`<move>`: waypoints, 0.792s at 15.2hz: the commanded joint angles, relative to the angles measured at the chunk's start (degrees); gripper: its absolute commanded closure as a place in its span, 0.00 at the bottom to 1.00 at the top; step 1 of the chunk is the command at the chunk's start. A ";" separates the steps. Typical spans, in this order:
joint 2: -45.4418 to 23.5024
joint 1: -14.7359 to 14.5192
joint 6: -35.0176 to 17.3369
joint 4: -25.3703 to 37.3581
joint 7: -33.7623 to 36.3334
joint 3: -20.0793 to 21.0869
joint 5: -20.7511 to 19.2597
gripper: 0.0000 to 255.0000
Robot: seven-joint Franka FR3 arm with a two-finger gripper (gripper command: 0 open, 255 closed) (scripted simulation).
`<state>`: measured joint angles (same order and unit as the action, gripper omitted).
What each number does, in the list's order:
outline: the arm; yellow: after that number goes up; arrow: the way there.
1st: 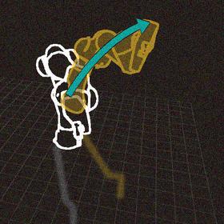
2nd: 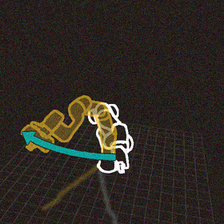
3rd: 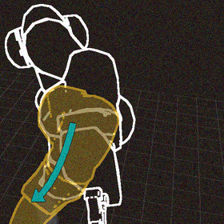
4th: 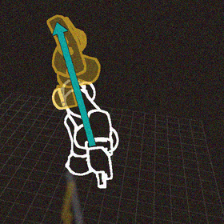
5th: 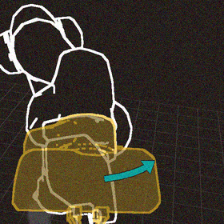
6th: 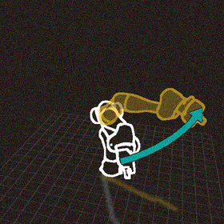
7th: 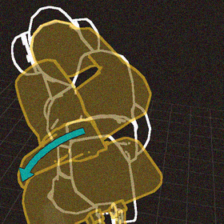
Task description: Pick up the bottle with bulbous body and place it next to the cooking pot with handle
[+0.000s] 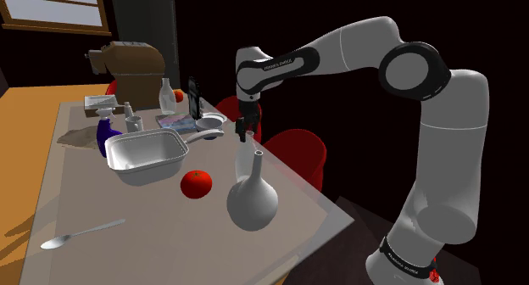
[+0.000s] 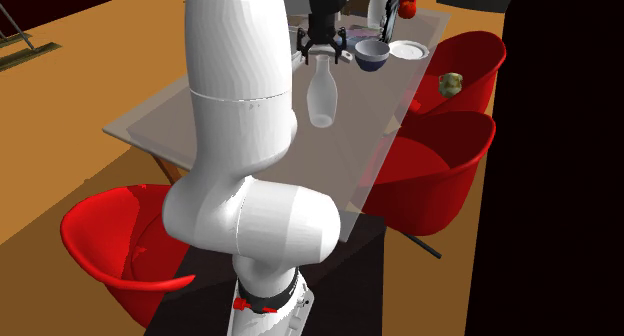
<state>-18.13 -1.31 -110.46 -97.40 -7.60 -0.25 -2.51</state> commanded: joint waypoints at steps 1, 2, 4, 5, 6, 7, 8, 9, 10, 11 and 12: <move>0.00 0.00 0.00 0.00 0.00 0.00 0.00 0.00; 0.32 -0.04 1.81 1.49 -0.02 0.02 0.03 0.00; 0.73 -0.12 5.52 4.79 -0.06 0.07 0.07 0.00; 0.80 -0.15 7.01 6.20 -0.08 0.09 0.08 0.00; 0.80 -0.15 7.01 6.20 -0.08 0.08 0.08 0.00; 0.81 -0.15 7.01 6.19 -0.08 0.09 0.08 0.00; 0.80 -0.15 7.01 6.20 -0.08 0.09 0.08 0.00; 0.80 -0.15 7.01 6.20 -0.08 0.09 0.08 0.00; 0.80 -0.15 7.01 6.20 -0.08 0.09 0.08 0.00; 0.80 -0.15 7.01 6.20 -0.08 0.09 0.08 0.00; 0.80 -0.15 7.01 6.20 -0.08 0.09 0.08 0.00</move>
<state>-17.32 -1.47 -103.47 -91.22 -7.68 -0.16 -2.43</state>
